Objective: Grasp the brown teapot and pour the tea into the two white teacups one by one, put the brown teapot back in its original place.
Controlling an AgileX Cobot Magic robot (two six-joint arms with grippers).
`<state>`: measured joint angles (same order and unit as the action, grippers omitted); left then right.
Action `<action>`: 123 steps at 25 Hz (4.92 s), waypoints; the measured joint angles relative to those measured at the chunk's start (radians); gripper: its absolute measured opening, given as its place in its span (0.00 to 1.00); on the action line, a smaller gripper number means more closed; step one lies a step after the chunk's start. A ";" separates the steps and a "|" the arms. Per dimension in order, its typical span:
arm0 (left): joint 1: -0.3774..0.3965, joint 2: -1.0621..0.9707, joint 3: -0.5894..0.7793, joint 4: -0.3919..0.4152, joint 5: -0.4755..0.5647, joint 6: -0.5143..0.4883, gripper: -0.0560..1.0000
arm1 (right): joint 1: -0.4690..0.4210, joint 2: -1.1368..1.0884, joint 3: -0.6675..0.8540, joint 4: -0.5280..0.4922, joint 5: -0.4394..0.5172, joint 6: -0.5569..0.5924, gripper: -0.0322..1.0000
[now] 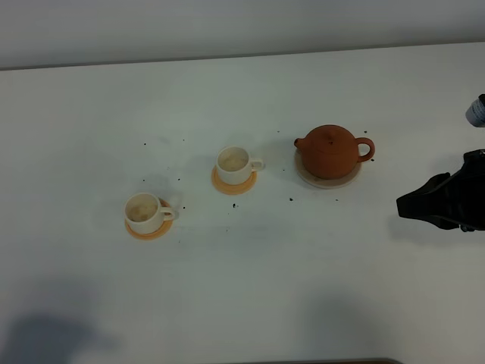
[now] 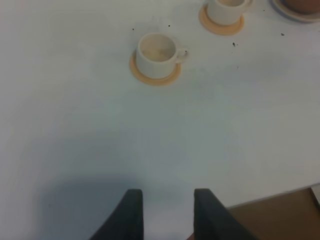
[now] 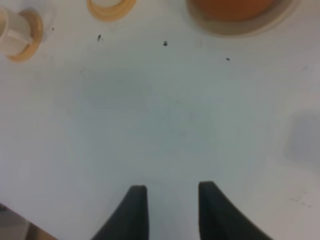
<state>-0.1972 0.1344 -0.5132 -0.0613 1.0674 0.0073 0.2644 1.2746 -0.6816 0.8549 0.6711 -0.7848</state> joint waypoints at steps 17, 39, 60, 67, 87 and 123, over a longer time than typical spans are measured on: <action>0.391 -0.088 0.000 -0.005 0.000 0.000 0.29 | 0.000 0.000 0.000 0.008 0.000 0.000 0.26; 0.282 -0.140 0.000 -0.003 0.000 0.013 0.29 | 0.000 0.077 -0.148 0.161 0.046 -0.159 0.26; 0.282 -0.140 0.000 -0.003 0.000 0.016 0.29 | 0.183 0.519 -0.790 -0.505 0.245 -0.273 0.26; 0.282 -0.140 0.000 -0.003 0.000 0.016 0.29 | 0.236 0.709 -0.825 -0.747 0.234 -0.283 0.26; 0.282 -0.140 0.000 -0.003 0.000 0.016 0.29 | 0.188 0.944 -1.200 -0.737 0.484 -0.607 0.26; 0.282 -0.140 0.000 -0.003 0.000 0.016 0.29 | 0.168 1.020 -1.218 -0.730 0.460 -0.619 0.36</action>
<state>0.0848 -0.0059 -0.5132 -0.0642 1.0677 0.0235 0.4319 2.2946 -1.9000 0.1253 1.1310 -1.4034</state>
